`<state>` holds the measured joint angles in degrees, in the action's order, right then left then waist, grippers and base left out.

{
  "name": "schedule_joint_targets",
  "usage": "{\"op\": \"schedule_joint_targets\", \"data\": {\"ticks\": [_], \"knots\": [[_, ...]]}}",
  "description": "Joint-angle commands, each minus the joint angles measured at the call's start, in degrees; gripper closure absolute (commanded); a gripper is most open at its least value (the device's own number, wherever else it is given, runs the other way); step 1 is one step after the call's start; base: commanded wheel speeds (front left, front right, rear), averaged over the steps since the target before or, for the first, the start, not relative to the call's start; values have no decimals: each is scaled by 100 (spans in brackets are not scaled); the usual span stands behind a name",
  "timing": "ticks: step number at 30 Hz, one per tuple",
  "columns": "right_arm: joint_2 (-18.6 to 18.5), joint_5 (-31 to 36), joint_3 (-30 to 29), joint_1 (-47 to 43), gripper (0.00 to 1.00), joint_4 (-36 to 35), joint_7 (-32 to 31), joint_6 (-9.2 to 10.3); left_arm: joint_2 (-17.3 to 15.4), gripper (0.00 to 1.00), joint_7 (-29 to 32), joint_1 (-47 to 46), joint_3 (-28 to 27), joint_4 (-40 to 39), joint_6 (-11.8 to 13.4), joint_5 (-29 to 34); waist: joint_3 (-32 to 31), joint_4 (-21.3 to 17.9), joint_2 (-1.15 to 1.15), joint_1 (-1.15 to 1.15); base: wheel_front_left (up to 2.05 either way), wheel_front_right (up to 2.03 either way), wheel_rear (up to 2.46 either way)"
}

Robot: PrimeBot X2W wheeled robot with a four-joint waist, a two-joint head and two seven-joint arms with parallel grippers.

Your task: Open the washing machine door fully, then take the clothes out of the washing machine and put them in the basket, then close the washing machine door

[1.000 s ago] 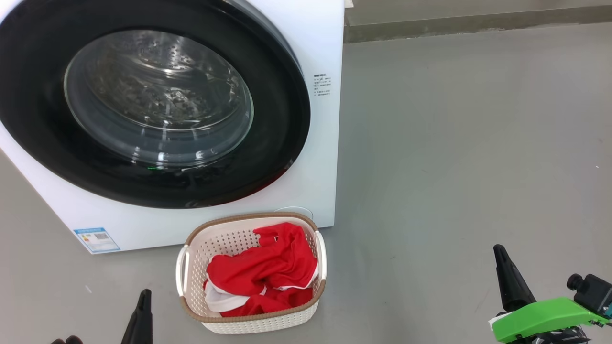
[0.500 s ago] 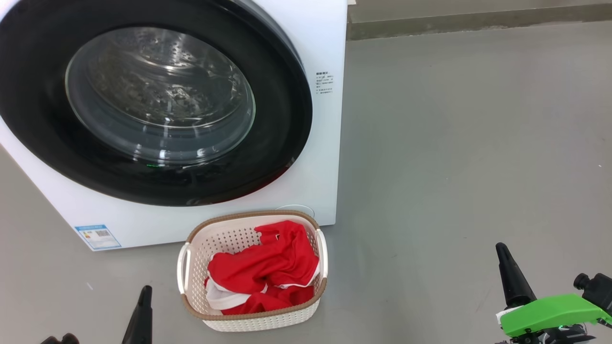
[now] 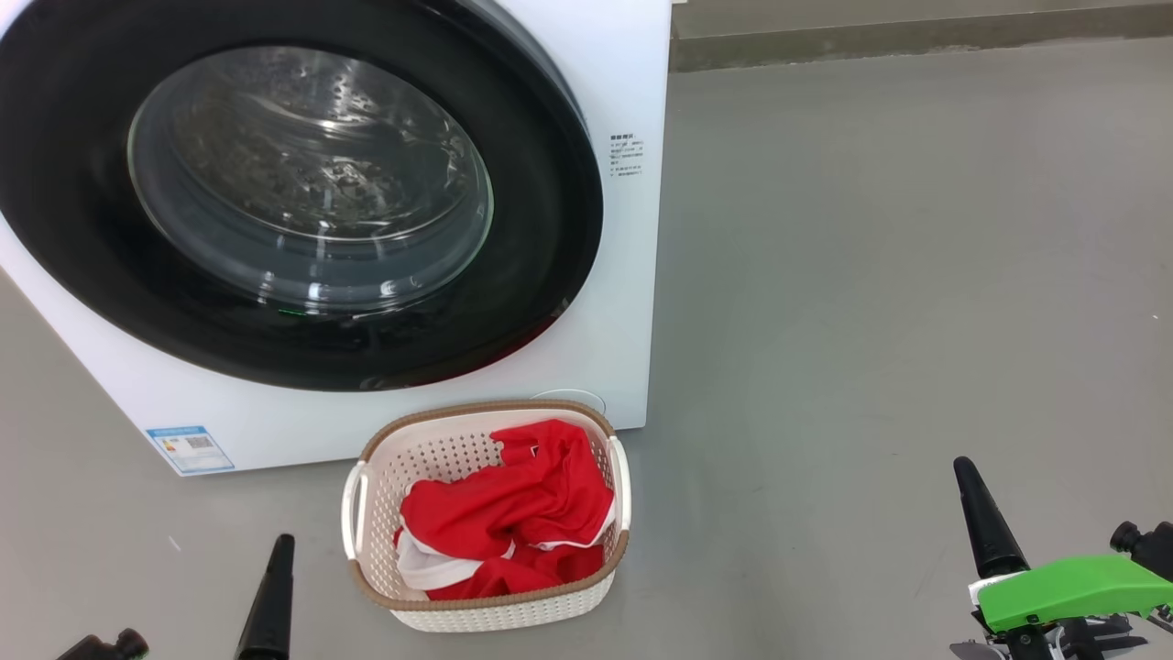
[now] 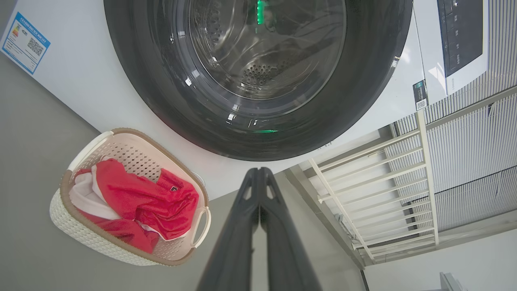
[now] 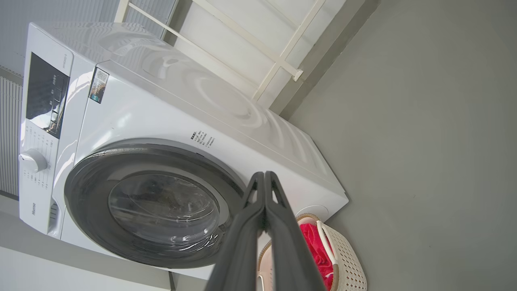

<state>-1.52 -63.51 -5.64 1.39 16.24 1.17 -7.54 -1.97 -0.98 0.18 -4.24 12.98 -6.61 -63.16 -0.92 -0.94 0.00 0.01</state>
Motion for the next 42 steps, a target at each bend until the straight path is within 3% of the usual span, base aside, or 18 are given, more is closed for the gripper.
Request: {"op": "schedule_joint_targets", "data": {"ticks": [1, 42], "knots": [[-96, -234, 40, 286, 100, -174, -55, 3, -74, 100, 68, -275, -148, -108, -57, -238, 6, 5, 0, 0, 0, 0, 0], [-135, -2844, -87, 478, 100, -222, -760, 5, -90, 100, 743, -635, -230, 107, -88, -2877, 108, 93, 0, 0, 0, 0, 0]]}}
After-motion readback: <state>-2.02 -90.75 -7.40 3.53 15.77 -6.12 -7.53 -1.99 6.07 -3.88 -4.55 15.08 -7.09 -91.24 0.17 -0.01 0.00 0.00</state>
